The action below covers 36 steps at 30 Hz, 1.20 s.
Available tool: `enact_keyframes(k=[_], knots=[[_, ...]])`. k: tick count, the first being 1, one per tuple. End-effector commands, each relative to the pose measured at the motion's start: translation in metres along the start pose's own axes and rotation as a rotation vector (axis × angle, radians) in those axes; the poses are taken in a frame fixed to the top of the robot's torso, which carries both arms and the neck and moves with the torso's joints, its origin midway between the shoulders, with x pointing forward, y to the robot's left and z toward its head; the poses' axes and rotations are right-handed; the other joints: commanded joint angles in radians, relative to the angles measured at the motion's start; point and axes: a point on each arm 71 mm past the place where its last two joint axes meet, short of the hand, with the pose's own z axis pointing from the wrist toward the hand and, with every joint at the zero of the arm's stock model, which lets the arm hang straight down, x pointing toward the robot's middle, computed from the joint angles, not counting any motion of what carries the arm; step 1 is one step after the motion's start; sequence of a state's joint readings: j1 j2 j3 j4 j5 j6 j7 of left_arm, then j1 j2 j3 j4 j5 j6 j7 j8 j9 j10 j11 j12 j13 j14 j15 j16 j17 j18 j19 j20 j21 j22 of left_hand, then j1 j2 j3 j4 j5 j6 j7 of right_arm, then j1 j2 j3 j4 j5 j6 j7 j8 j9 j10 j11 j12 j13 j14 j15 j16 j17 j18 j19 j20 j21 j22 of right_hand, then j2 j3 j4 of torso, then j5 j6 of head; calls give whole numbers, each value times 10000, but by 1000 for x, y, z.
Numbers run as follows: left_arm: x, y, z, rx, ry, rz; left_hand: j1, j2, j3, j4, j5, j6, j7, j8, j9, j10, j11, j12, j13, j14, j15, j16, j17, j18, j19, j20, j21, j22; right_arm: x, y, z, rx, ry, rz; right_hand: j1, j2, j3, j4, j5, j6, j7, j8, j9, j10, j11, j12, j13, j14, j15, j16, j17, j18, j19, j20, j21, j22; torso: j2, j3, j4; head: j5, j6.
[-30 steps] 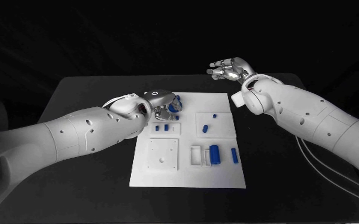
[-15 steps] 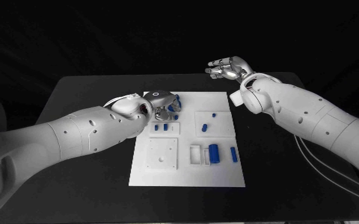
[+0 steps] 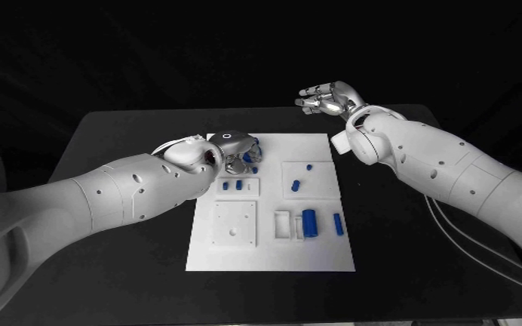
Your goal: Assemble the parts on the task board
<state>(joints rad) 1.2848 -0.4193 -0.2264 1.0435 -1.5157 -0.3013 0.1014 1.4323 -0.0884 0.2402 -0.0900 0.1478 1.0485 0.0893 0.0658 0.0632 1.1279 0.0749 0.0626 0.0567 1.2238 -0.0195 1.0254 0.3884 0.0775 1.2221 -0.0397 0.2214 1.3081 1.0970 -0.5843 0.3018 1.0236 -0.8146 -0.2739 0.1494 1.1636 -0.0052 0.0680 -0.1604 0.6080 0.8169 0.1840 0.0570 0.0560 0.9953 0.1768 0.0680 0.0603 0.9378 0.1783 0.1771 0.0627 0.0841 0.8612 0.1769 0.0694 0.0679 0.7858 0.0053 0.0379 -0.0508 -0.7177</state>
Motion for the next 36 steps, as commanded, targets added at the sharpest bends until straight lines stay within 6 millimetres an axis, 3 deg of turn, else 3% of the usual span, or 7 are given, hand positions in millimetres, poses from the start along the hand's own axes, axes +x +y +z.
enact_keyframes(k=[1, 12, 26, 30, 32, 36], knots=[[9, -2, 0, -12, 549, 45, -120, 11, 91, 2, 31, 1, -21, -38, -6, 90, -11, -51, 16, 27, -76, 73, 15, 14, -22, -55, 119, 238, 2, 2, 0, -101, 107, -22, -64, 5, 26, -33, -7, -35, -27, -24, -14, -65, -20, -28, -16, -70, -1, 11, -14, -66, -71, -3, 19, -12, 2, -6, -2, -6, 6], [16, -2, 1, -172, 1162, 25, -181, 44, 326, -9, 14, 155, 14, -36, -3, 488, -59, -51, 17, 25, -58, 409, 68, 50, -163, -42, 557, 235, 3, 3, 0, -130, 149, -9, -58, -3, 17, -28, -4, -48, -26, -28, -16, -65, -20, -28, -16, -69, 1, 11, -14, -66, -72, -2, 19, -11, -14, 6, 11, 5, -65], [18, -3, 1, -143, 1419, 49, -231, 116, 368, -14, 17, 225, 12, -38, -3, 563, -69, -50, 18, 11, -43, 580, 45, 74, -280, -25, 832, 223, 3, 3, 0, -142, 164, -5, -58, -3, 17, -28, -4, -48, -26, -28, -16, -65, -20, -28, -16, -69, 1, 11, -14, -66, -72, -2, 19, -11, -10, 5, 1, 9, -54], [18, -4, 1, -115, 1399, 34, -253, 53, 351, 1, -33, -110, -93, -48, -13, 525, -65, -51, 17, 27, -45, 616, 31, 78, -268, -22, 870, 215, 3, 3, 0, -145, 159, -6, -55, -4, 15, -21, -5, -36, -27, -24, -14, -65, -18, -29, -16, -73, 0, 11, -14, -66, -72, -1, 20, -11, -9, 3, -3, 78, -31], [18, -5, 1, -129, 1392, 23, -256, -79, 268, -27, -270, -589, -207, -56, -24, 333, 57, -50, 18, 11, 56, 605, 16, 83, -263, 14, 860, 200, 3, 3, 0, -143, 146, -11, -55, -4, 15, -21, -5, -36, -27, -24, -14, -65, -18, -29, -16, -73, 0, 11, -14, -66, -72, -1, 20, -11, 2, 6, -3, 79, -1], [18, -5, 2, -153, 1417, 7, -192, -43, -3, 15, -426, -903, -233, -54, -25, 201, 81, -46, 21, 19, 78, 662, 1, 170, -212, 96, 795, 187, 2, 3, 0, -140, 130, -17, -55, -4, 15, -21, -5, -36, -27, -24, -14, -65, -18, -29, -16, -73, 0, 11, -14, -66, -72, -1, 20, -11, -5, 0, 5, 67, -20]])
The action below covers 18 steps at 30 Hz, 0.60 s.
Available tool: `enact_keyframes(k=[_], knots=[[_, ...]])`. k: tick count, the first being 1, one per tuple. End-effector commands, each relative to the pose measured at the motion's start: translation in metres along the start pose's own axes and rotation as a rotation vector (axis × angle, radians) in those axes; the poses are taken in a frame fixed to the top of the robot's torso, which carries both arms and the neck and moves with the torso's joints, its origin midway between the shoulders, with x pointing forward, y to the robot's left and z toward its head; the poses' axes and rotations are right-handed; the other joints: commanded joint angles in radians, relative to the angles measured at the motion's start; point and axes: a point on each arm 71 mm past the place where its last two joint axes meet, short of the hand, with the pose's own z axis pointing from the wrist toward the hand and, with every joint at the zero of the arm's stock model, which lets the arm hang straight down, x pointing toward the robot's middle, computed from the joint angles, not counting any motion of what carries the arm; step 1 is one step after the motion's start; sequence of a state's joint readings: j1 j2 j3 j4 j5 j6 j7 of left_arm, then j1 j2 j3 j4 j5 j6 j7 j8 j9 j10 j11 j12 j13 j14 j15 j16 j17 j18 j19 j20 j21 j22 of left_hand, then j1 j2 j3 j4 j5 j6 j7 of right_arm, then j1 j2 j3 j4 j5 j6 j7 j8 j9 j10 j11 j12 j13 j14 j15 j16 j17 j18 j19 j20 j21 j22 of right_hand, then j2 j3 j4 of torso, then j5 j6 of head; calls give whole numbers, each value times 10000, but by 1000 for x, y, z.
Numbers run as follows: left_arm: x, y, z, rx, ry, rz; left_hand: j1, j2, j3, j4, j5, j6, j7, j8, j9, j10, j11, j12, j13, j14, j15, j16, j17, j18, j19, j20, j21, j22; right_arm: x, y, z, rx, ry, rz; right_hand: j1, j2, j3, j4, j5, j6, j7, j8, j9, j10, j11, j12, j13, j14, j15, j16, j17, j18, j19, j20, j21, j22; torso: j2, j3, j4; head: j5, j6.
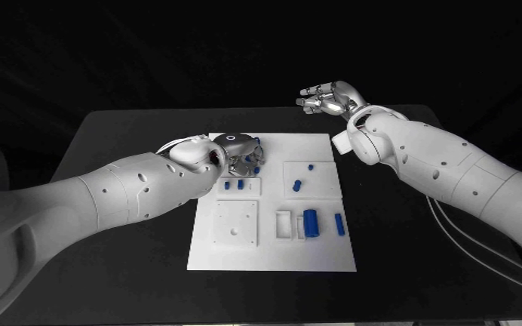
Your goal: Assemble the parts on the task board
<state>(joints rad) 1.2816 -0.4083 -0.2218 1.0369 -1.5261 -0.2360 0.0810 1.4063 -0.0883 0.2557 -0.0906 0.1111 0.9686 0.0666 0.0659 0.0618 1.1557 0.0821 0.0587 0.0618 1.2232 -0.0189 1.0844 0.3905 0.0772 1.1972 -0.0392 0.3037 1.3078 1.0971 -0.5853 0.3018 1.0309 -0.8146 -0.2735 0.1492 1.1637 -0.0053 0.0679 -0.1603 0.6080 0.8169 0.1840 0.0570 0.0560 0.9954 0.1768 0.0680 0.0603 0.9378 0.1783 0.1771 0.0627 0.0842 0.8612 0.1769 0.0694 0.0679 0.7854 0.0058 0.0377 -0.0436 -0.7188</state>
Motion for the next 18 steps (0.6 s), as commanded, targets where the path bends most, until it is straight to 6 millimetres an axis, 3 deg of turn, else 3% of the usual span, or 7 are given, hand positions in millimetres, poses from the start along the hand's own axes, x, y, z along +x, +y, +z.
enact_keyframes(k=[1, 8, 18], knots=[[14, -3, 0, -21, 788, -4, 68, -44, -158, 21, -59, -103, -5, -55, -12, -77, 9, -7, -29, 26, 72, 72, -20, 173, 37, 91, -28, 190, 1, 1, 0, -96, 86, -34, -56, -3, 15, -21, -4, -36, -27, -24, -14, -65, -18, -29, -16, -73, 0, 11, -14, -67, -72, -1, 20, -11, -3, -4, 4, -8, -20], [15, -4, 0, -20, 853, -54, 158, 58, -388, 65, -86, -204, 92, -58, -16, -32, -20, -9, -30, 42, 45, 113, -68, 169, 109, 77, -118, 204, 1, 1, 0, -94, 83, -34, -56, -3, 15, -21, -4, -36, -27, -24, -14, -65, -18, -29, -16, -73, 0, 11, -14, -67, -72, -1, 20, -11, -1, 0, -9, -45, -26], [17, -5, 1, -64, 1136, -77, 153, 285, -194, 121, -75, 1104, 351, -26, 24, 462, -175, -12, -32, 92, -56, 267, -19, 94, 134, -17, -33, 227, 1, 1, 0, -93, 90, -31, -56, -3, 15, -21, -4, -36, -27, -24, -14, -65, -18, -29, -16, -73, 0, 11, -14, -67, -72, -1, 20, -11, -12, -1, 8, -67, -51]])
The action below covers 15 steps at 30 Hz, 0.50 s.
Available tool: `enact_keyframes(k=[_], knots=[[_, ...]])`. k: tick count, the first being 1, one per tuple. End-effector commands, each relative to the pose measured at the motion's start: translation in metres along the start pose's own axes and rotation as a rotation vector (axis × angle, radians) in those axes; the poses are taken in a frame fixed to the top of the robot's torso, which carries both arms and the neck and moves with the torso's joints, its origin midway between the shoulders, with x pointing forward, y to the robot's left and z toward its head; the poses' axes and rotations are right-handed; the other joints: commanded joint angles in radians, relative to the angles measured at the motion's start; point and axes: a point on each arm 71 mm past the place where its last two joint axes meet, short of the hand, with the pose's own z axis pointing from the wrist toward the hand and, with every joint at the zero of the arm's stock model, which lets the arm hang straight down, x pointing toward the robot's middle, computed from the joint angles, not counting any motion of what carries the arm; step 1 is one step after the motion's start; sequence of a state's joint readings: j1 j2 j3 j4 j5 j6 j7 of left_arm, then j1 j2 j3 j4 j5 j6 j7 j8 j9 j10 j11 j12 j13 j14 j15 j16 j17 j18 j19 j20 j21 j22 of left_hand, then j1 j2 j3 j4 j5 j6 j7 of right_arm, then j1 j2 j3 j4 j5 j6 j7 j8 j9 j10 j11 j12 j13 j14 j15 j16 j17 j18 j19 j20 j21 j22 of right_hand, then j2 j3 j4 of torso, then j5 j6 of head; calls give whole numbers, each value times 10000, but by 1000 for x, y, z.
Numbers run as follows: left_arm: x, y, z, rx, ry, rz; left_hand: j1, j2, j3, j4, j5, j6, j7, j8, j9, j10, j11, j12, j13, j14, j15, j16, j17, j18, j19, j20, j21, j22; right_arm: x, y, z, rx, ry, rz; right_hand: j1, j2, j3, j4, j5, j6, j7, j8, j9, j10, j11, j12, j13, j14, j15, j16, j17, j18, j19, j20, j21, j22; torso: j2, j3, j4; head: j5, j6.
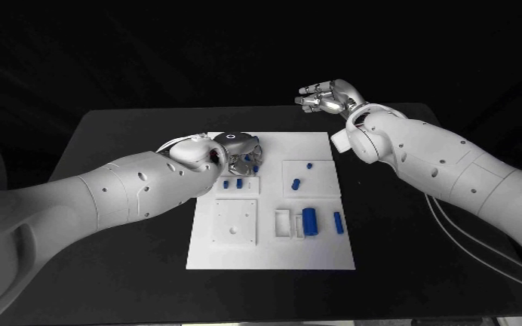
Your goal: Assemble the parts on the task board
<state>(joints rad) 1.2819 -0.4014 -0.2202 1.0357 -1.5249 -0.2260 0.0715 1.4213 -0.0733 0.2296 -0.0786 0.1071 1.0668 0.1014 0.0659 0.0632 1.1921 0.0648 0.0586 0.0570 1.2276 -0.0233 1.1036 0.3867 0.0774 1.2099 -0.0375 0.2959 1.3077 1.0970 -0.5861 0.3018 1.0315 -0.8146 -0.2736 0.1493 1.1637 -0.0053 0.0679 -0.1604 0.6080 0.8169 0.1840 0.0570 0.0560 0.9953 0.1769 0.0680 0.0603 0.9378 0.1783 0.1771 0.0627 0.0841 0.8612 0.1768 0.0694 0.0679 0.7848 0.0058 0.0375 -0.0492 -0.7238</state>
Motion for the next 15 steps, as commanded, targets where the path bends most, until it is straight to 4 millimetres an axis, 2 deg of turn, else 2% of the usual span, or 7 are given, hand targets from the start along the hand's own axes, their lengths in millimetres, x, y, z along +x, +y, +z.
enact_keyframes(k=[1, 9, 15], knots=[[17, -3, -1, -31, 1090, -53, 6, 158, 86, 3, -33, 176, 4, -28, 10, 139, -13, -7, 18, 46, -13, 90, 22, 84, 2, -40, 64, 229, 1, 1, 0, -93, 94, -28, -56, -2, 15, -21, -5, -37, -26, -24, -14, -65, -18, -29, -16, -73, 0, 11, -14, -66, -72, -1, 20, -11, -8, -2, 11, -16, -5], [18, -3, 0, 10, 1202, -61, 69, 447, 102, -5, -4, 736, -18, -19, 24, 684, -145, -7, 28, 183, -51, 270, 79, 75, -6, -78, 242, 233, 2, 1, 0, -94, 108, -22, -47, -6, -4, 0, 9, -43, -27, -25, -14, -66, -18, -28, -16, -72, -1, 13, -14, -67, -76, 0, 19, -12, -5, -2, 7, -19, -21], [18, -3, 0, 26, 1164, -59, 96, 599, -26, -82, 7, 795, -14, -31, 18, 720, -157, -3, 29, 201, -53, 307, 79, 77, -58, -85, 395, 227, 2, 1, 0, -95, 112, -20, -47, -6, -4, 0, 9, -43, -27, -25, -14, -66, -18, -28, -16, -72, -1, 13, -14, -67, -76, 0, 19, -12, 0, -1, 10, -29, -30]])
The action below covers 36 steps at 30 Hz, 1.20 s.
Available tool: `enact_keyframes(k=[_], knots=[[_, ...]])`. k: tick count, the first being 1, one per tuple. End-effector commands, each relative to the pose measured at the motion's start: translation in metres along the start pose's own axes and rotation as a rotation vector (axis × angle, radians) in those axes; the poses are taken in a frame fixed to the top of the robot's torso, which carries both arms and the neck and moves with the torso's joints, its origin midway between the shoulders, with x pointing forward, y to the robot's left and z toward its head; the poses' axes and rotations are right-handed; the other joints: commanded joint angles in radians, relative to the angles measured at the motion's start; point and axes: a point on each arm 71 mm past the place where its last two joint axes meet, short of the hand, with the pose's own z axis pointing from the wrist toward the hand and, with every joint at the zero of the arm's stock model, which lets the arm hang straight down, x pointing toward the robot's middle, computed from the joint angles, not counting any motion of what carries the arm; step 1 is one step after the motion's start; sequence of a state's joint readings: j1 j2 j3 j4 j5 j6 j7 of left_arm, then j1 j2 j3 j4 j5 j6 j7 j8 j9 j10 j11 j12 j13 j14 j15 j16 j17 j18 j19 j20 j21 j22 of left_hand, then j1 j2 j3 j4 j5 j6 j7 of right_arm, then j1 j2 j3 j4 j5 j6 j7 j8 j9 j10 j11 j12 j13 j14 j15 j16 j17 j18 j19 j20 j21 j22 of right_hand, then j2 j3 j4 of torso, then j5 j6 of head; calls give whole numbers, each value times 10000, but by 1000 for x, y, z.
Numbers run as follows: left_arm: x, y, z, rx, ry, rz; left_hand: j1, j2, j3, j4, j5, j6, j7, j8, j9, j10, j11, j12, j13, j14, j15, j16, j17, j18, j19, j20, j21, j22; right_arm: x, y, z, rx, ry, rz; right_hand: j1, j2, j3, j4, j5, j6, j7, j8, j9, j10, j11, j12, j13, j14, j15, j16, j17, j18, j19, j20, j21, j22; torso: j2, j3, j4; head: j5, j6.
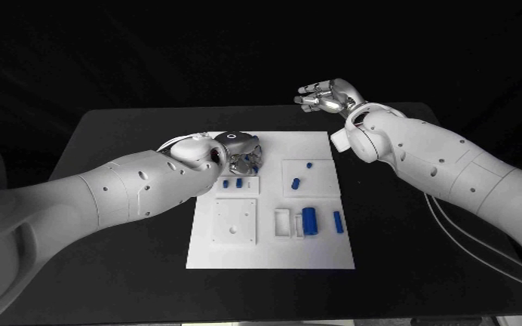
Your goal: Assemble the parts on the task board
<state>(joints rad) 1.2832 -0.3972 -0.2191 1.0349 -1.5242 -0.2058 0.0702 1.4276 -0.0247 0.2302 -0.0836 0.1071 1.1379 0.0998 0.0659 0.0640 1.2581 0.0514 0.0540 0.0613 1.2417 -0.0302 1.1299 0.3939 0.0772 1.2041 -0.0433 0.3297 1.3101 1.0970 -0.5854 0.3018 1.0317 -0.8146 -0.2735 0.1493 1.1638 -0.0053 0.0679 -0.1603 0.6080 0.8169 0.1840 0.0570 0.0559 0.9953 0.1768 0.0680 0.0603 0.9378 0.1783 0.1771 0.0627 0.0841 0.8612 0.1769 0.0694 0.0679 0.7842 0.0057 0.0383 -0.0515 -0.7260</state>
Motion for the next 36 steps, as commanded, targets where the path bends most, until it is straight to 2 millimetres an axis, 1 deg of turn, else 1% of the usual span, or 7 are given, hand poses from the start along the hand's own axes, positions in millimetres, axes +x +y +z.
enact_keyframes(k=[1, 7, 11, 22, 28, 32, 36], knots=[[17, -1, -1, 10, 957, -41, 39, 132, -39, -42, 15, 105, 5, -30, 11, 77, -24, 40, -14, 78, 15, 56, 9, 82, -1, -30, 72, 203, 1, 1, 0, -90, 106, -24, -47, -6, -4, -1, 9, -42, -27, -26, -14, -66, -18, -28, -16, -72, -1, 13, -13, -67, -77, 0, 19, -11, 6, 1, 5, -8, -12], [16, 1, -2, -2, 846, -176, 39, 430, -57, -57, 55, 236, -5, -28, 15, 154, -43, 41, -13, 150, 9, 77, 9, 104, -2, -38, 175, 199, 2, 1, 0, -93, 108, -22, -47, -6, -4, -1, 9, -42, -27, -26, -14, -66, -18, -28, -16, -72, -1, 13, -13, -67, -77, 0, 19, -11, -1, -1, -2, 18, 5], [15, 3, -3, -39, 680, -254, 56, 480, -74, -182, 89, 288, -6, -27, 16, 212, -55, 40, -12, 185, 1, 112, 25, 117, -7, -47, 254, 205, 2, 1, 0, -92, 108, -22, -39, -6, -3, 4, 10, -35, -28, -25, -14, -65, -18, -28, -16, -78, 0, 10, -14, -65, -73, -4, 21, -11, 4, -7, -5, 34, 9], [12, 10, -11, -78, 129, -631, -4, 503, -97, -453, 139, 422, -23, -28, 15, 351, -90, 42, -11, 252, -41, 207, 72, 116, -16, -99, 498, 202, 1, 0, 0, -72, 98, -30, -39, -6, -3, 4, 10, -35, -28, -25, -14, -65, -18, -28, -16, -78, 0, 10, -14, -65, -73, -4, 21, -11, 4, -9, 2, 37, 22], [4, 12, -16, -10, -429, -856, -21, 509, -68, -491, 189, 368, -8, -29, 15, 287, -68, 42, -12, 231, -33, 166, 56, 120, -47, -97, 526, 197, -1, -1, 0, -49, 82, -43, -44, 4, 2, 13, 9, -40, -26, -26, -14, -62, -19, -28, -16, -70, -1, 14, -14, -65, -70, -4, 22, -10, -16, -42, 34, 108, 18], [-2, 12, -18, 58, -696, -993, -24, 492, -47, -529, 194, 379, -9, -30, 15, 295, -71, 42, -11, 241, -33, 162, 55, 128, -54, -95, 558, 199, -1, -1, 0, -42, 75, -47, -45, 2, 2, 11, 9, -36, -28, -26, -14, -61, -21, -27, -15, -71, -2, 14, -14, -67, -71, -3, 21, -11, -8, -22, 32, 156, 39], [-11, 11, -20, 111, -1024, -1185, -23, 478, -43, -547, 195, 384, -7, -28, 15, 301, -70, 43, -11, 235, -33, 153, 52, 130, -62, -95, 565, 198, -2, -2, 0, -21, 60, -40, -47, 6, 7, 11, 9, -43, -29, -27, -15, -60, -20, -29, -16, -70, -3, 14, -13, -67, -70, -3, 20, -11, -8, -31, 17, 208, 67]])
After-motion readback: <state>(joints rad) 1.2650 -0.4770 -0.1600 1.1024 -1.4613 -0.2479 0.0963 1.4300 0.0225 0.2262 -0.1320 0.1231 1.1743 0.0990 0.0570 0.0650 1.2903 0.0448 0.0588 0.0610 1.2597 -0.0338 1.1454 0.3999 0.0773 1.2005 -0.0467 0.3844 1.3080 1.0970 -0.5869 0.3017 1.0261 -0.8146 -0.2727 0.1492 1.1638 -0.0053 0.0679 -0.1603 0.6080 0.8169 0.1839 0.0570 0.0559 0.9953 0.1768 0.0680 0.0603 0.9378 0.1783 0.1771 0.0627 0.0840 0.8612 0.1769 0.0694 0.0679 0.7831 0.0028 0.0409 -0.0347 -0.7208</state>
